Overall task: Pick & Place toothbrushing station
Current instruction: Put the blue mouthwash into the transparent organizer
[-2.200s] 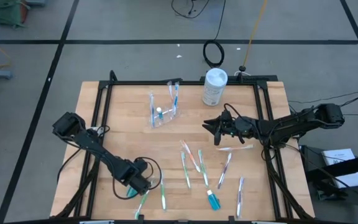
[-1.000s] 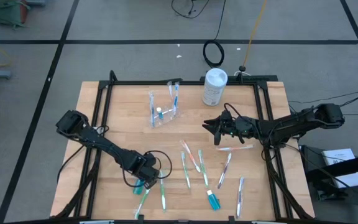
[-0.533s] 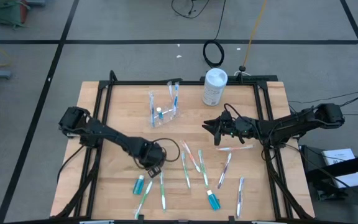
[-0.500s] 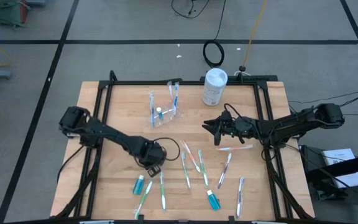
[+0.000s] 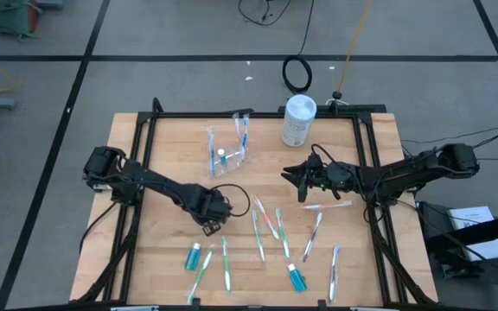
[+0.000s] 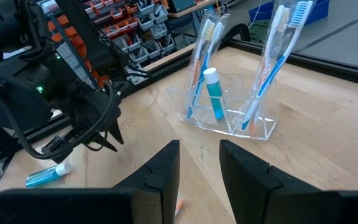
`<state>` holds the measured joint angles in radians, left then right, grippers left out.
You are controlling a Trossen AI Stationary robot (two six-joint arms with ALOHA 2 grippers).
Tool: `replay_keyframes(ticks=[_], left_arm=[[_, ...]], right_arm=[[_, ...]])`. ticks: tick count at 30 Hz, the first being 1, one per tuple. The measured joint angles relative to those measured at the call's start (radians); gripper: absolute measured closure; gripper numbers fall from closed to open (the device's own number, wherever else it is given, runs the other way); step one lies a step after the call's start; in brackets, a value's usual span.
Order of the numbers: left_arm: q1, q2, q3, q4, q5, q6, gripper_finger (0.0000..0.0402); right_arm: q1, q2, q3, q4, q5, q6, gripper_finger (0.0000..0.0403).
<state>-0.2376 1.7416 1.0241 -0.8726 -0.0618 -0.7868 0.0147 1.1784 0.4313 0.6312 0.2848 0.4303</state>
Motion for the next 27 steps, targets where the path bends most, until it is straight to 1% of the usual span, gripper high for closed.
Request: replay_keyframes(ticks=[7, 12, 15, 18, 22, 24, 27], left_arm=[[0.027, 0.0, 0.0, -0.025, 0.086, 0.045, 0.0313], [0.054, 0.0, 0.0, -0.109, 0.087, 0.076, 0.0313], [0.072, 0.0, 0.0, -0.124, 0.087, 0.079, 0.031], [0.087, 0.0, 0.0, -0.121, 0.087, 0.08, 0.0287], [0.101, 0.0, 0.0, -0.122, 0.099, 0.104, 0.0235], [0.106, -0.001, 0.0, -0.122, 0.165, 0.07, 0.0208], [0.109, -0.001, 0.0, -0.122, 0.322, -0.102, 0.0176]], right_arm=[[0.0, 0.0, 0.0, 0.0, 0.0, 0.002, 0.0298], [0.0, 0.0, 0.0, 0.0, 0.0, 0.002, 0.0298], [0.0, 0.0, 0.0, 0.0, 0.0, -0.001, 0.0298], [0.0, 0.0, 0.0, 0.0, 0.0, -0.001, 0.0298], [0.0, 0.0, 0.0, 0.0, 0.0, -0.001, 0.0298], [0.0, 0.0, 0.0, 0.0, 0.0, -0.001, 0.0298], [0.0, 0.0, 0.0, 0.0, 0.0, -0.001, 0.0298]])
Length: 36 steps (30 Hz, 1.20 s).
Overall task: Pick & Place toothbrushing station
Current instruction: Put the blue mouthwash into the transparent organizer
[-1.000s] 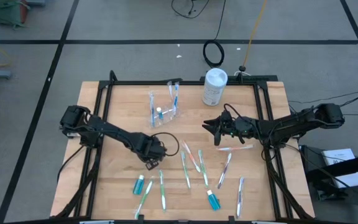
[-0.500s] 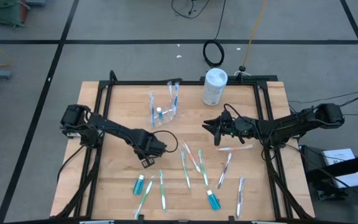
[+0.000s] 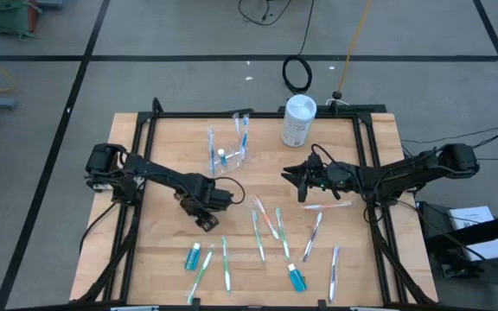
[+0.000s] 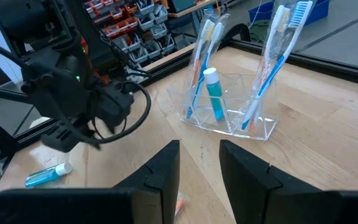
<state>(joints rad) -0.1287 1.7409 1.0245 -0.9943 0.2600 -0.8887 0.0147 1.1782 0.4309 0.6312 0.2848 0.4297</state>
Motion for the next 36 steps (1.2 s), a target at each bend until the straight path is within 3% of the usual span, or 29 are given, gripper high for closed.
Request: replay_keyframes(ticks=[2, 5, 19, 27, 36], left_arm=[[-0.014, 0.0, 0.0, 0.0, 0.077, -0.12, 0.0162], [-0.071, 0.0, 0.0, 0.001, 0.09, -0.208, 0.0152], [-0.256, 0.0, 0.0, 0.012, -0.126, -0.377, 0.019], [-0.306, -0.061, 0.0, 0.134, -0.129, -0.364, 0.0209], [-0.377, -0.057, 0.0, 0.179, -0.152, -0.46, 0.0212]], right_arm=[[0.0, 0.0, 0.0, 0.0, 0.0, 0.0, 0.0298], [0.0, 0.0, 0.0, 0.0, 0.0, 0.0, 0.0298], [0.0, 0.0, 0.0, -0.017, 0.0, 0.0, 0.0298], [0.0, 0.0, 0.0, -0.019, 0.0, 0.0, 0.0298], [0.0, 0.0, 0.0, -0.023, 0.0, 0.0, 0.0298]])
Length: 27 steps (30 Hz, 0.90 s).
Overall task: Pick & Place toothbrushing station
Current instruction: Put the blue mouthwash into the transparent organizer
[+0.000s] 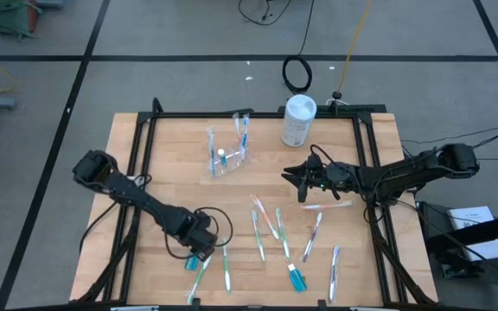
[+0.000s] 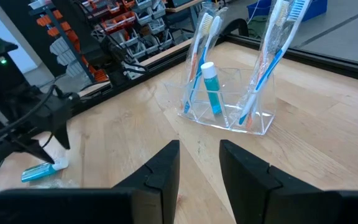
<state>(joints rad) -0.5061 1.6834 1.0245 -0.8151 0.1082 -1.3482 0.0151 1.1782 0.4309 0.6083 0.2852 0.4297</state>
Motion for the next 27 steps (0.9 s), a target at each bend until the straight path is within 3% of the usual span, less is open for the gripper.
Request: replay_keyframes(ticks=[14, 27], left_arm=[[-0.029, 0.006, 0.0, 0.058, -0.034, -0.066, 0.0244], [-0.029, 0.006, 0.0, 0.058, -0.039, -0.08, 0.0245]], right_arm=[[0.0, 0.0, 0.0, -0.008, 0.0, 0.003, 0.0298], [0.0, 0.0, 0.0, -0.007, 0.0, 0.003, 0.0298]])
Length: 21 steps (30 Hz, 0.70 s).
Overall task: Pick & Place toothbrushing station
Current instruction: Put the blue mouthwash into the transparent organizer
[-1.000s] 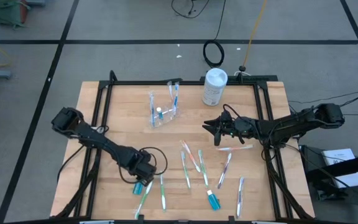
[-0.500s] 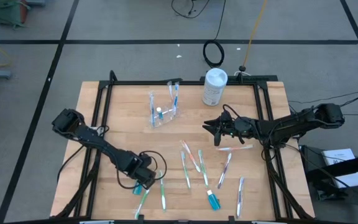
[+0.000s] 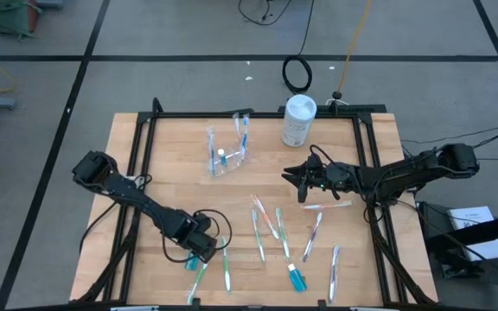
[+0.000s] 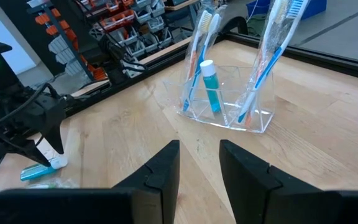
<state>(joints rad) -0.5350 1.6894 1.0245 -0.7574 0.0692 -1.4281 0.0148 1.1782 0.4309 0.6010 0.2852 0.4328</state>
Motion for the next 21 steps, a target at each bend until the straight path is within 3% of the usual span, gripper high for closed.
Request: replay_keyframes(ticks=[9, 21], left_arm=[[0.001, 0.08, 0.0, 0.011, 0.054, 0.009, 0.0245], [0.002, 0.085, 0.0, 0.013, 0.019, 0.018, 0.0245]], right_arm=[[0.0, 0.0, 0.0, 0.0, 0.0, 0.0, 0.0298], [0.0, 0.0, 0.0, 0.0, 0.0, -0.002, 0.0298]])
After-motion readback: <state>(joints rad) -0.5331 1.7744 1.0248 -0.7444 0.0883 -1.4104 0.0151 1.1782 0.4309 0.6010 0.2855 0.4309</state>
